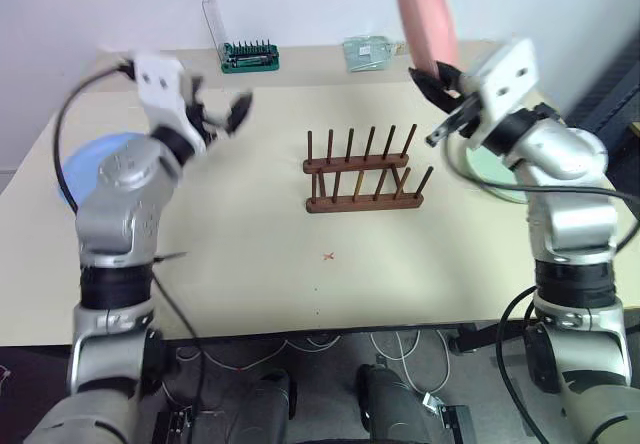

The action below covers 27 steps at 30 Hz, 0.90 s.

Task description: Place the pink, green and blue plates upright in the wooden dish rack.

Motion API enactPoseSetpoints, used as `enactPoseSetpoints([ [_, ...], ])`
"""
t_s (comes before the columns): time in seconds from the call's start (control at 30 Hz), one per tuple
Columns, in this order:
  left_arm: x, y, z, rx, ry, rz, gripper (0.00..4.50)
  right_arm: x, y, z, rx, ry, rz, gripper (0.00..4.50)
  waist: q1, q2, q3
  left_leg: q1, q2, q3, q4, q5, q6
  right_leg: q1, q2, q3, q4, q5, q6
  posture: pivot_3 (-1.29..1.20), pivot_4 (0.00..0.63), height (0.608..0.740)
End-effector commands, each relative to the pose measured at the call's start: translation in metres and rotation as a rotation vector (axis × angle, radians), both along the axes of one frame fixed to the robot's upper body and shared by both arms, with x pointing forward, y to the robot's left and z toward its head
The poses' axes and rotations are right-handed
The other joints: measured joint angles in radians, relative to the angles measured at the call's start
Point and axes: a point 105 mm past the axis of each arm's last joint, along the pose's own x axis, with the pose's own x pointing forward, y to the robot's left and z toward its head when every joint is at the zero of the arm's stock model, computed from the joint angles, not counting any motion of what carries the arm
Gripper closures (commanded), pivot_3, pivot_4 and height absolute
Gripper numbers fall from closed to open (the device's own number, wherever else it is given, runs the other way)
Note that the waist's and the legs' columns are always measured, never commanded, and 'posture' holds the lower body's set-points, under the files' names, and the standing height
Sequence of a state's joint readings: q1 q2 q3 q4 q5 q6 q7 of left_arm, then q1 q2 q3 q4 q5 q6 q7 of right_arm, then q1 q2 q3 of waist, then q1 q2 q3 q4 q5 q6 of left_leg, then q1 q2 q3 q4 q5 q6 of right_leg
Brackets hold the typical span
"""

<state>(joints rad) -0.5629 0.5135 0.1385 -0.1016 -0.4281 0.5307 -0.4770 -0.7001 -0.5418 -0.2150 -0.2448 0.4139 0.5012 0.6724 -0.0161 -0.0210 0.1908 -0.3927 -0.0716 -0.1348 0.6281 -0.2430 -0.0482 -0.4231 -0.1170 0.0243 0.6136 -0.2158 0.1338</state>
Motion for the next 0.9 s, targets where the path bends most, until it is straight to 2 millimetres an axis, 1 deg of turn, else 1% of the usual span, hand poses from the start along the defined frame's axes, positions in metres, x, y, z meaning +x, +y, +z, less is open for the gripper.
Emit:
enactPoseSetpoints([
  [0.03, -0.020, -0.008, 0.008, 0.036, -0.054, -0.133, 0.06, -0.022, 0.001, 0.012, 0.178, 0.100, 0.153, 4.50, 0.001, 0.000, 0.000, 0.000, 0.000, 0.000, 0.000, 0.000, 0.000, 0.000, 0.000, 0.000, 0.000, 0.000, 0.000, 0.00, 0.150, 0.740],
  [0.1, -0.023, -0.010, -0.001, 0.071, -0.031, -0.156, 0.06, -0.024, 0.000, 0.009, 0.198, 0.144, 0.161, 4.50, 0.002, 0.000, 0.000, 0.000, 0.000, 0.000, 0.000, 0.000, 0.000, 0.000, 0.000, 0.000, 0.000, 0.000, 0.000, 0.00, 0.150, 0.740],
  [0.23, -0.048, -0.031, -0.027, 0.096, 0.044, -0.324, 0.06, -0.015, -0.010, -0.014, 0.306, 0.299, 0.136, 4.50, 0.002, 0.001, 0.000, 0.000, 0.000, 0.001, 0.000, 0.000, 0.001, 0.000, 0.000, 0.000, 0.000, 0.000, 0.000, 0.00, 0.150, 0.740],
  [0.33, -0.054, -0.039, -0.036, 0.114, 0.077, -0.370, 0.06, -0.011, -0.013, -0.020, 0.351, 0.344, 0.124, 4.50, 0.002, 0.001, 0.000, 0.000, 0.000, 0.001, 0.000, 0.000, 0.001, 0.000, 0.000, 0.000, 0.000, 0.000, 0.000, 0.00, 0.150, 0.740],
  [0.37, -0.055, -0.040, -0.038, 0.119, 0.082, -0.375, 0.06, -0.010, -0.014, -0.020, 0.358, 0.351, 0.120, 4.50, 0.002, 0.001, 0.000, 0.000, 0.000, 0.001, 0.001, 0.000, 0.001, 0.000, 0.000, 0.000, 0.000, 0.000, 0.000, 0.00, 0.150, 0.740],
  [0.5, -0.058, -0.051, -0.038, 0.114, 0.074, -0.415, 0.06, 0.004, -0.022, -0.033, 0.421, 0.433, 0.094, 4.50, 0.002, 0.001, 0.000, 0.000, 0.000, 0.002, 0.001, 0.000, 0.001, 0.000, 0.000, 0.000, 0.000, 0.000, 0.000, 0.00, 0.150, 0.740],
  [0.7, -0.060, -0.057, -0.040, 0.115, 0.075, -0.427, 0.06, 0.017, -0.031, -0.040, 0.475, 0.486, 0.056, 4.50, -0.001, 0.001, 0.000, 0.000, 0.000, 0.002, 0.001, 0.000, 0.001, 0.000, 0.000, 0.000, 0.001, 0.000, 0.000, 0.00, 0.150, 0.740],
  [0.8, -0.062, -0.059, -0.041, 0.110, 0.079, -0.429, 0.06, 0.021, -0.034, -0.041, 0.536, 0.521, 0.079, 4.50, 0.000, 0.001, 0.000, 0.000, 0.000, 0.002, 0.001, 0.000, 0.001, 0.000, 0.000, 0.000, 0.001, 0.000, 0.000, 0.00, 0.150, 0.740],
  [0.83, -0.062, -0.059, -0.041, 0.110, 0.080, -0.430, 0.00, 0.021, -0.034, -0.040, 0.544, 0.525, 0.085, 3.71, 0.000, 0.001, 0.000, 0.000, 0.000, 0.002, 0.001, 0.000, 0.001, 0.000, 0.000, 0.000, 0.001, 0.000, 0.000, 0.00, 0.150, 0.740],
  [0.9, -0.063, -0.059, -0.041, 0.110, 0.080, -0.431, 0.00, 0.021, -0.034, -0.040, 0.547, 0.528, 0.088, 2.93, 0.001, 0.001, 0.000, 0.000, 0.000, 0.002, 0.001, 0.000, 0.001, 0.000, 0.000, 0.000, 0.001, 0.000, 0.000, 0.00, 0.150, 0.740],
])
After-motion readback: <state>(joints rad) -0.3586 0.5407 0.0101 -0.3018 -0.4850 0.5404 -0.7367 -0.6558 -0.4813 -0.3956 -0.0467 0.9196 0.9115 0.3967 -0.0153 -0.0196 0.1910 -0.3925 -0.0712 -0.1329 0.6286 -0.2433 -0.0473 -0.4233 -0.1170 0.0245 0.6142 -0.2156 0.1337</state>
